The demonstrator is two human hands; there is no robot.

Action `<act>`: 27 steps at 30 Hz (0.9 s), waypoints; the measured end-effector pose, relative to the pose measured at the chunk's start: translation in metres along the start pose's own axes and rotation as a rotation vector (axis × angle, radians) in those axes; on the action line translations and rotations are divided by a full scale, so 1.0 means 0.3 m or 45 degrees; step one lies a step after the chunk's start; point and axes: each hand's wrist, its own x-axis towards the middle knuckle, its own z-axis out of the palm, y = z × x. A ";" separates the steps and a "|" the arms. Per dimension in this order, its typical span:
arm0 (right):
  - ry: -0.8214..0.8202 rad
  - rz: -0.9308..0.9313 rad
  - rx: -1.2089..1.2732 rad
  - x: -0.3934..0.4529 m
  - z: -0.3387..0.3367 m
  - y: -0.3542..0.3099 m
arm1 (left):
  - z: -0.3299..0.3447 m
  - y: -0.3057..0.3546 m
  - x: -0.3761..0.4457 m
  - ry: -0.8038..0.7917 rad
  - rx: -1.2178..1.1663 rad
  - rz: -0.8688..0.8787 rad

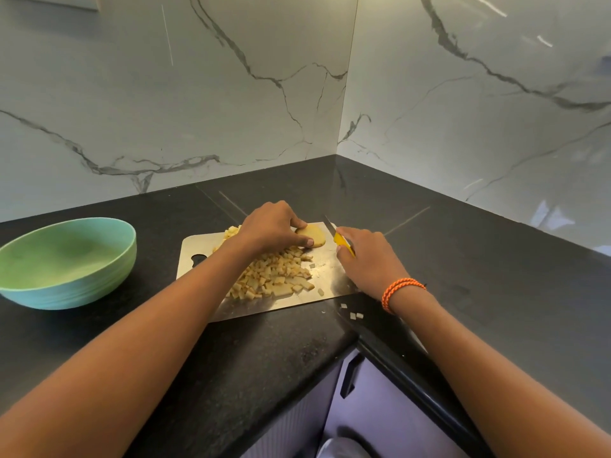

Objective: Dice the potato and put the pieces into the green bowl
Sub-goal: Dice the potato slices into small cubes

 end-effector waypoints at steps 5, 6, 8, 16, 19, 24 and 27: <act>0.050 -0.072 -0.055 -0.024 0.020 -0.007 | 0.003 0.001 0.005 -0.004 0.005 0.003; 0.051 -0.079 -0.068 -0.025 0.021 -0.010 | 0.004 0.000 0.005 -0.002 -0.003 0.003; 0.050 -0.088 -0.095 -0.025 0.018 -0.018 | 0.004 0.000 0.005 -0.002 -0.015 0.007; -0.006 -0.115 -0.170 -0.024 0.013 -0.037 | 0.008 -0.004 -0.002 0.022 -0.016 0.015; -0.051 -0.100 -0.178 -0.029 0.007 -0.045 | 0.010 -0.003 -0.008 0.028 -0.004 0.021; -0.056 -0.101 -0.156 -0.106 -0.011 -0.048 | 0.005 0.000 -0.018 0.018 -0.001 0.027; -0.053 -0.113 -0.146 -0.167 -0.034 -0.029 | 0.000 -0.002 -0.024 0.006 0.001 0.036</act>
